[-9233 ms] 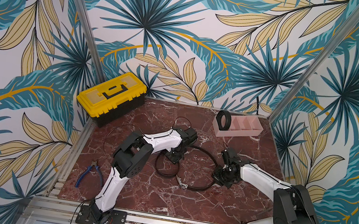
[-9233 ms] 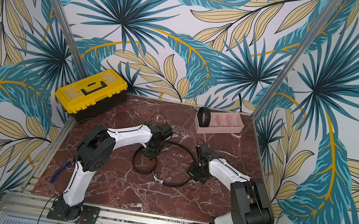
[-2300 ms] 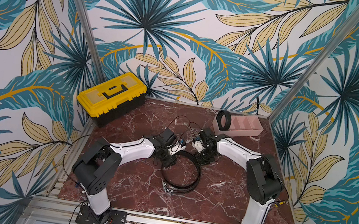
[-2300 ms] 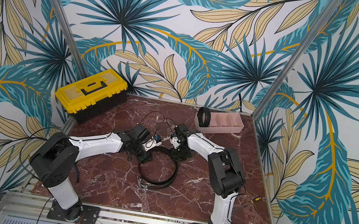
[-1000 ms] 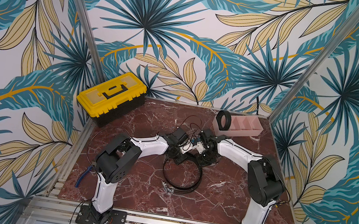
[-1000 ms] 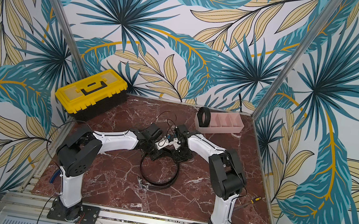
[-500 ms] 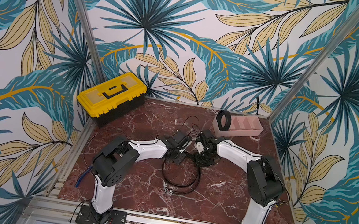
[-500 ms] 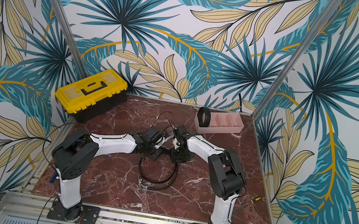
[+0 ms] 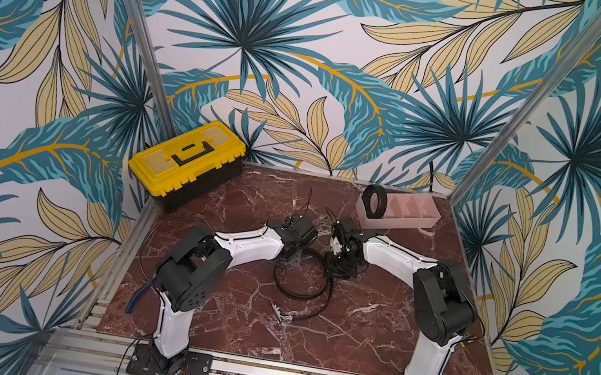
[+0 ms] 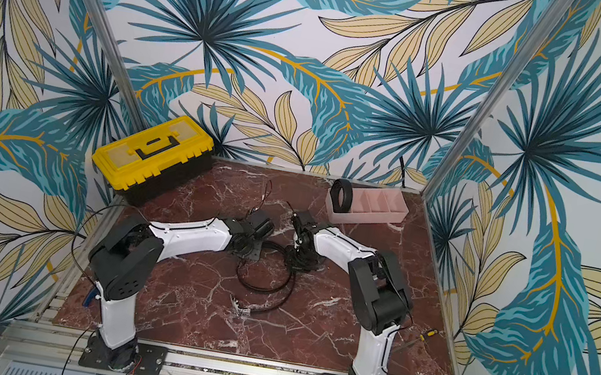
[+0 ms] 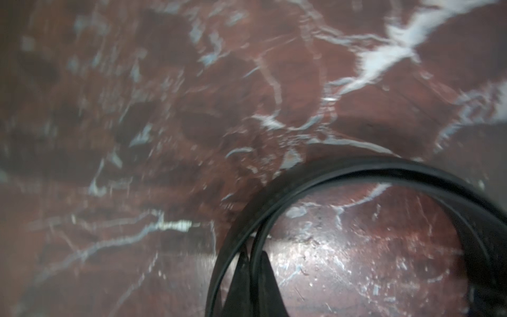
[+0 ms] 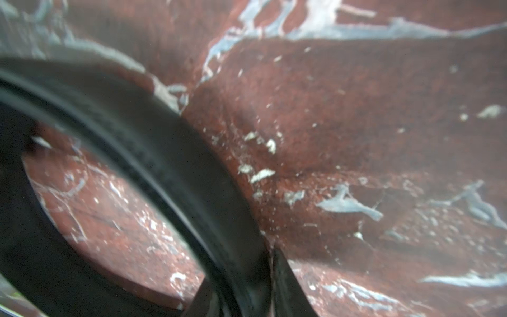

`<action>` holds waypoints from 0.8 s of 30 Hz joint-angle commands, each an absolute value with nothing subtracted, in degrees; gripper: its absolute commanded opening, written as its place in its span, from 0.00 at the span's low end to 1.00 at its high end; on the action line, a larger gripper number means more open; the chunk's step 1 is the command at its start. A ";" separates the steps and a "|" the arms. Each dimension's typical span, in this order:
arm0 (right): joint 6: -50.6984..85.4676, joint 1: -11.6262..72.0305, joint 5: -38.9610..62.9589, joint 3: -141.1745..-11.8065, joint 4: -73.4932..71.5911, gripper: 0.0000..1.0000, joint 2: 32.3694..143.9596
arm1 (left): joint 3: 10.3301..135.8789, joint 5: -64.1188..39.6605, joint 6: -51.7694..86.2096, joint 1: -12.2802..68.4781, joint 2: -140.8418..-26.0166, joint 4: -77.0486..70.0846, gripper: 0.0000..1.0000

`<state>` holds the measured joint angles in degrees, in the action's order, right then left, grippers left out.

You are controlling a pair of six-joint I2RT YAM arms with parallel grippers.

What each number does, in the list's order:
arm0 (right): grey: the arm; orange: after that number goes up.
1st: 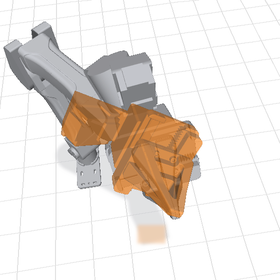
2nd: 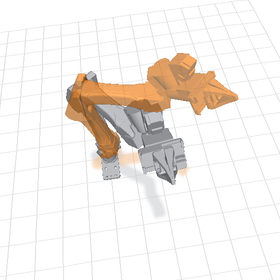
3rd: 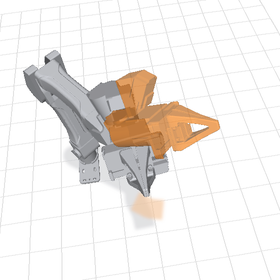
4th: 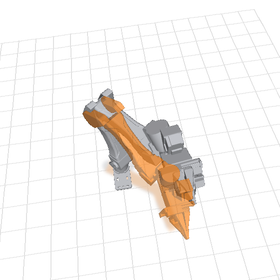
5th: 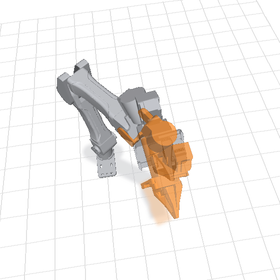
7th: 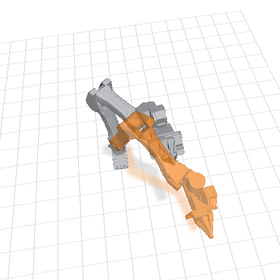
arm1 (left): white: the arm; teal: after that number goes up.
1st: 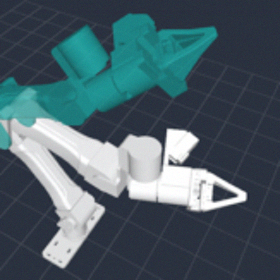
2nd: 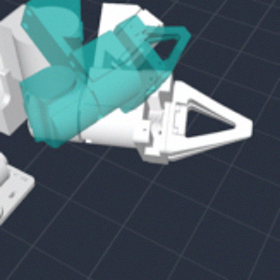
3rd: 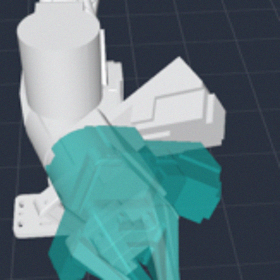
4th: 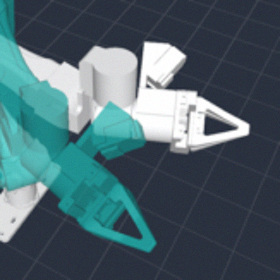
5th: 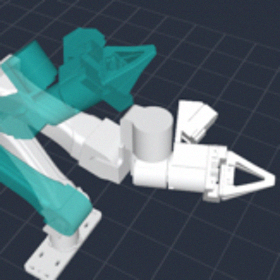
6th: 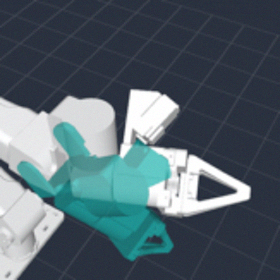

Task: Place the belts into the storage roll
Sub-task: Roll the belt at the center of the board.

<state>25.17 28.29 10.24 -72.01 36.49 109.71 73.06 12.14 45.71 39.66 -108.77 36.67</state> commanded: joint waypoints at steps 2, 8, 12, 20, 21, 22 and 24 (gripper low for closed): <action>32.90 27.94 12.79 -67.16 32.86 0.29 108.60 | 71.37 8.76 67.17 39.55 -111.86 43.38 0.00; 37.28 27.93 15.55 -59.79 26.11 0.30 104.68 | 72.27 8.11 81.91 40.44 -113.14 43.42 0.00; 37.93 28.01 16.92 -55.50 21.70 0.32 101.20 | 74.24 4.61 90.25 41.11 -115.37 43.71 0.00; 27.95 28.47 10.82 -52.55 21.82 0.40 89.49 | 77.49 3.69 96.44 43.95 -118.87 47.58 0.00; 26.19 28.52 10.44 -51.79 20.79 0.41 87.50 | 77.92 3.69 96.19 44.03 -119.12 48.40 0.00; 23.77 28.70 9.96 -50.51 18.93 0.44 85.06 | 78.14 3.69 95.93 44.03 -119.34 48.85 0.00; 18.41 29.01 10.77 -47.27 13.49 0.44 80.98 | 78.47 2.03 95.26 44.06 -119.66 49.55 0.00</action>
<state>27.55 28.32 12.38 -50.98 18.48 85.25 80.25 10.50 94.54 42.94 -114.43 43.66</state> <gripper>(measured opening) 0.441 0.066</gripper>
